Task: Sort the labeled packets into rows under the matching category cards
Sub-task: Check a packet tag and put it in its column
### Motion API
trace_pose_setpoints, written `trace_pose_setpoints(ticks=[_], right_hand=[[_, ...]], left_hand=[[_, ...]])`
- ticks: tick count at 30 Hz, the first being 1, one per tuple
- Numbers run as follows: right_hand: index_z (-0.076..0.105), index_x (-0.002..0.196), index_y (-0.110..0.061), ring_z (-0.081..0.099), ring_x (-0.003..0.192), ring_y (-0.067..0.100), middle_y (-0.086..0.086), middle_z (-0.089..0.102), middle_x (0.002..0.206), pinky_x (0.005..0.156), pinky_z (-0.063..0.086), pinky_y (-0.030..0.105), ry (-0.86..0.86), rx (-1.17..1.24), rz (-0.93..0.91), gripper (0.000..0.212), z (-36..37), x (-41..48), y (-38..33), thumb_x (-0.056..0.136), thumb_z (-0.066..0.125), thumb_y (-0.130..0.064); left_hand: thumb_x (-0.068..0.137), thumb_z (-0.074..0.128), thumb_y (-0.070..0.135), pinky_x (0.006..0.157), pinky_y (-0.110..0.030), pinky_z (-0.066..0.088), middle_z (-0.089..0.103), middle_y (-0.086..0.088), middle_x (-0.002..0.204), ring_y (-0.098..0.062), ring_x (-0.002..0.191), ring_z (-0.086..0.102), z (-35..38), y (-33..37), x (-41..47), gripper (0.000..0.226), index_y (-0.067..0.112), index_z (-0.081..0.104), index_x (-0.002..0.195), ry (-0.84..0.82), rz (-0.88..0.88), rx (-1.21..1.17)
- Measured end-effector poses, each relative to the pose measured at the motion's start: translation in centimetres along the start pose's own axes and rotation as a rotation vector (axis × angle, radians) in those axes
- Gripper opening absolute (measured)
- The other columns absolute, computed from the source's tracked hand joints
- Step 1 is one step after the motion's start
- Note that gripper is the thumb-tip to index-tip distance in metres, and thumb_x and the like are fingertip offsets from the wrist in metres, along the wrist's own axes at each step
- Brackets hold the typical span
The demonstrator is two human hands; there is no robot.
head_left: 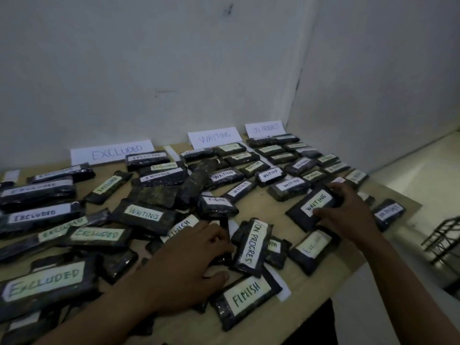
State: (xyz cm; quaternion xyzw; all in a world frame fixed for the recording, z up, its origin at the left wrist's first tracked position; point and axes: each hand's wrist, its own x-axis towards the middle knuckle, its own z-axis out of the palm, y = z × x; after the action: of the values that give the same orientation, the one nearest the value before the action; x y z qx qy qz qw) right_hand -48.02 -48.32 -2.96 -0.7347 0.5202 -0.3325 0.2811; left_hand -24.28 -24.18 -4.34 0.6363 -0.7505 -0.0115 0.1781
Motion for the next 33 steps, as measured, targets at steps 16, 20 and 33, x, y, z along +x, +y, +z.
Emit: trace_pose_setpoints(ticks=[16, 20, 33], right_hand=[[0.061, 0.124, -0.027, 0.047, 0.119, 0.036, 0.013, 0.051, 0.128, 0.097, 0.04, 0.039, -0.05, -0.5, -0.043, 0.039, 1.8, -0.5, 0.5, 0.087, 0.06, -0.039], [0.064, 0.118, -0.025, 0.051, 0.111, 0.028, 0.007, 0.058, 0.115, 0.088, 0.041, 0.034, 0.005, -0.404, -0.175, 0.033, 1.9, -2.0, -0.5, 0.087, 0.063, -0.035], [0.04, 0.136, -0.044, 0.046, 0.115, 0.011, -0.011, 0.052, 0.123, 0.089, 0.044, 0.031, -0.563, -0.368, -0.334, 0.09, 4.4, -6.6, -6.5, 0.057, 0.074, -0.07]], left_hand=[[0.085, 0.046, 0.059, 0.087, -0.009, 0.026, 0.042, 0.026, 0.122, 0.01, 0.11, 0.03, 1.1, -0.5, -0.4, 0.043, 0.04, 0.057, 0.121, 0.059, -0.037, -0.037], [0.084, 0.048, 0.058, 0.087, -0.013, 0.031, 0.043, 0.025, 0.121, 0.009, 0.109, 0.032, 1.1, -0.6, -0.4, 0.041, 0.04, 0.057, 0.119, 0.062, -0.039, -0.041], [0.088, 0.044, 0.048, 0.084, -0.02, 0.046, 0.049, 0.022, 0.117, 0.003, 0.109, 0.045, 0.7, -0.7, 0.2, 0.032, 0.037, 0.061, 0.114, 0.05, -0.028, 0.032]])
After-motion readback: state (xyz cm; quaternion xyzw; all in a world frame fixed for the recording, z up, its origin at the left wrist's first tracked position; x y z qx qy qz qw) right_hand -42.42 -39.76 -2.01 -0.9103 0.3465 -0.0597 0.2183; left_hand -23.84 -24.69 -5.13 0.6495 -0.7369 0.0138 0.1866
